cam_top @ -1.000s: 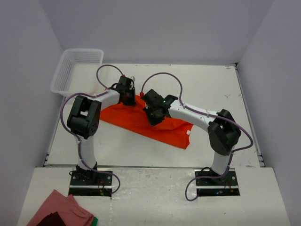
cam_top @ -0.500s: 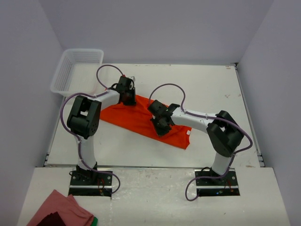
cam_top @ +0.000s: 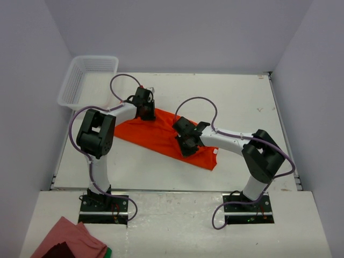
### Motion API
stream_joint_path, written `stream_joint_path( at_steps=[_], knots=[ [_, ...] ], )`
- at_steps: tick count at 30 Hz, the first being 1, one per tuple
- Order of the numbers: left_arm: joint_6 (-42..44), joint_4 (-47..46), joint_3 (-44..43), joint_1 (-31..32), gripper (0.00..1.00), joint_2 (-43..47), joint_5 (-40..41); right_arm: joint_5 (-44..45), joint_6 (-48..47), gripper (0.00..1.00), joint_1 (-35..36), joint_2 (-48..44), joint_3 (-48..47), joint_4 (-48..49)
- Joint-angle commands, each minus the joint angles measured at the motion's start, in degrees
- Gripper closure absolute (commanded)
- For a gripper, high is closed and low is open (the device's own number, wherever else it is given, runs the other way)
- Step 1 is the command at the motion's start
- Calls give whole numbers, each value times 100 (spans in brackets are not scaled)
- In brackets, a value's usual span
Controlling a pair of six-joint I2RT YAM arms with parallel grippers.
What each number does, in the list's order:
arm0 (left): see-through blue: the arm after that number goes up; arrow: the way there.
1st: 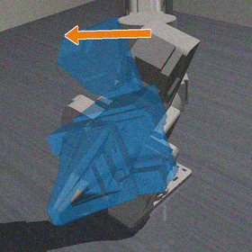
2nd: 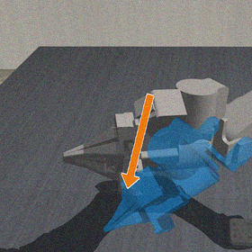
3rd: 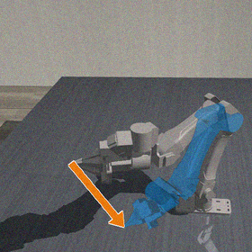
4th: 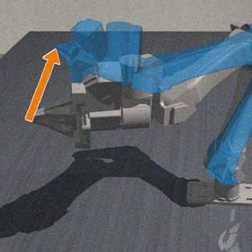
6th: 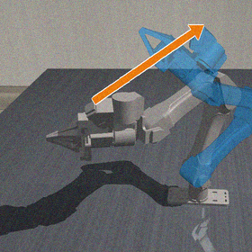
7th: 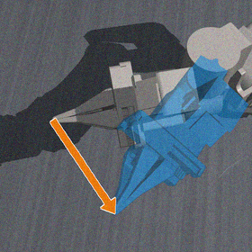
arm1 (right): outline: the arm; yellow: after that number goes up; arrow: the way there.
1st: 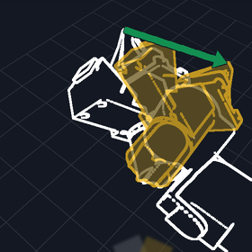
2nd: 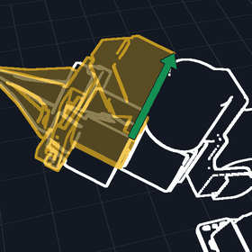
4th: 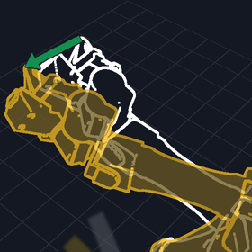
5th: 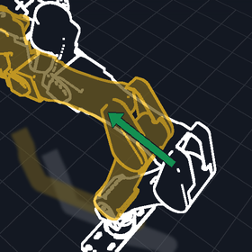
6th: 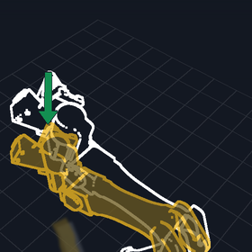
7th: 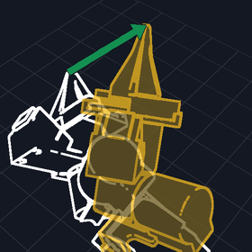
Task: Fold and stack the t-shirts
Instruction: Fold the other side of the tshirt into a rectangle, then rotate the tshirt 90 degrees
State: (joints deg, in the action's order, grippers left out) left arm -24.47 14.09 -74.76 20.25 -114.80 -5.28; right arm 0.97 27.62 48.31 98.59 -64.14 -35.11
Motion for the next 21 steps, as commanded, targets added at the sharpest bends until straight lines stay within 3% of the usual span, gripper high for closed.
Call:
stream_joint_path(
  at_steps=[1,6,9,11,16,21],
  knots=[
    [74,129,120,-39,100,28,71,237,262,93,11,-217,129,136],
    [56,156,154,-39,100,54,1,254,411,90,11,-24,156,171],
    [47,165,216,-39,100,151,62,237,446,69,11,12,243,276],
    [30,165,304,-30,100,309,62,158,490,50,11,-199,427,451],
    [-5,182,445,14,100,905,299,359,604,28,11,-971,613,322],
    [-49,200,463,49,100,1258,326,737,798,26,11,-1394,499,5]
  ],
)
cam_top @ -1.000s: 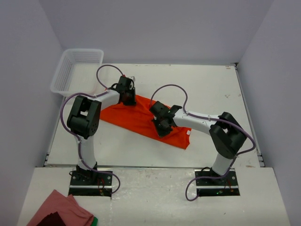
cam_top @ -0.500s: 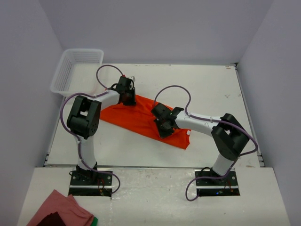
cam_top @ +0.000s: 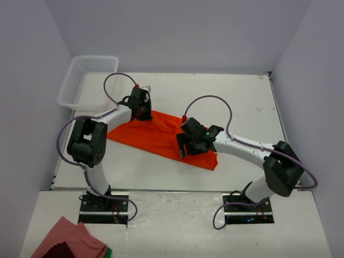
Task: Fold and stack the t-shirts
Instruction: Rotate the tshirt 90 degrees
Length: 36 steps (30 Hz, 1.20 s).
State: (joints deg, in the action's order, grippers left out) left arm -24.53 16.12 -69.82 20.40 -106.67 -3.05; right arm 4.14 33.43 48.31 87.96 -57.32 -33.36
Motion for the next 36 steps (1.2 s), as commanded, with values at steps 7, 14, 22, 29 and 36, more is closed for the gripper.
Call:
stream_joint_path(
  at_steps=[7,14,22,29,36],
  knots=[
    [-51,32,-5,87,100,367,120,781,567,100,-94,194,-640,-513],
    [-34,84,-163,87,100,287,182,773,682,100,-112,924,-824,-408],
    [-69,-65,-23,87,100,-99,173,614,867,100,-138,1425,-798,-206],
    [-130,-284,425,95,100,-310,261,447,1130,100,-138,1847,-877,-170],
    [-183,-452,1093,244,100,-126,480,237,1306,100,-427,2058,-1105,-354]
  ],
)
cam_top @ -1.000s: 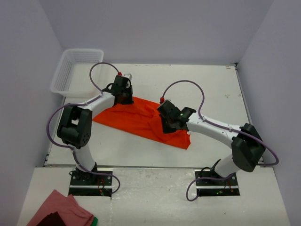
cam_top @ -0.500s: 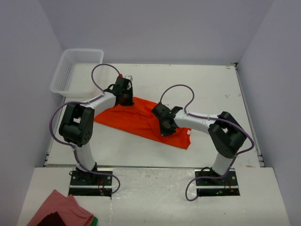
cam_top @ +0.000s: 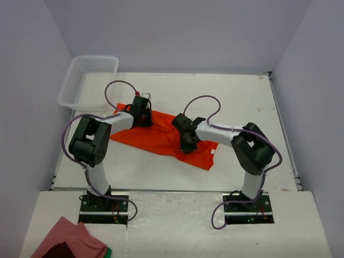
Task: Fold and stack the t-shirts
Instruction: Rotate the tshirt 90 degrees
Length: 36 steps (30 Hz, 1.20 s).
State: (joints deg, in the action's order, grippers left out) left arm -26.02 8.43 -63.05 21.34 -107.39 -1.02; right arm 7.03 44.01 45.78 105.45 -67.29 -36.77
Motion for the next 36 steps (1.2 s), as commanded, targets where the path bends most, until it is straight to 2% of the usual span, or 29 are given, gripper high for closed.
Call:
stream_joint_path(
  at_steps=[1,9,14,25,36],
  knots=[
    [-35,326,538,194,100,-19,312,-96,222,100,-218,362,-222,-118],
    [-114,353,1153,537,100,552,479,-193,-93,100,-797,310,-566,-585],
    [-316,362,1479,897,100,1009,532,-325,-419,100,-1070,607,-952,-839],
    [-782,309,1980,1653,100,1352,427,-483,-990,100,-1554,1680,-2964,-1947],
    [-1028,309,1743,1979,100,1388,137,-1203,-1447,100,-2398,2778,-5162,-2729]
  ],
)
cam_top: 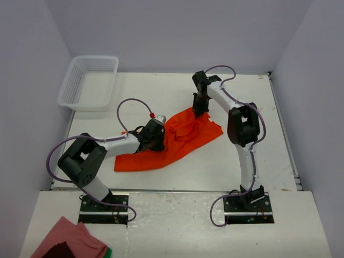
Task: Fold and stack the t-shirts
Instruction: Rotate the tshirt 90 degrees
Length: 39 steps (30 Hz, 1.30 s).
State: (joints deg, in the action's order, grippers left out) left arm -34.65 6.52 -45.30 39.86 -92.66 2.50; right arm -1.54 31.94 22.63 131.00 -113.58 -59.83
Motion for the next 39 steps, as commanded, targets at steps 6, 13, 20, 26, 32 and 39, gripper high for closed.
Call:
stream_joint_path(
  at_steps=[6,13,20,26,32,39],
  knots=[
    [-375,534,-225,461,100,-42,-294,-707,-874,100,-66,147,-492,-30],
    [-762,192,12,567,100,56,-486,39,-813,100,267,-1672,1521,1025],
    [-859,112,-330,936,100,-112,-541,75,-716,100,373,-3913,2849,2028],
    [-1051,815,-445,1129,100,854,549,145,-698,100,382,-4855,2639,1379],
    [-1080,1132,-357,1314,100,1892,1199,242,-593,100,435,-5795,3184,1343],
    [1029,798,-2583,1138,100,392,271,-21,-365,100,479,-6639,3852,1238]
  ],
)
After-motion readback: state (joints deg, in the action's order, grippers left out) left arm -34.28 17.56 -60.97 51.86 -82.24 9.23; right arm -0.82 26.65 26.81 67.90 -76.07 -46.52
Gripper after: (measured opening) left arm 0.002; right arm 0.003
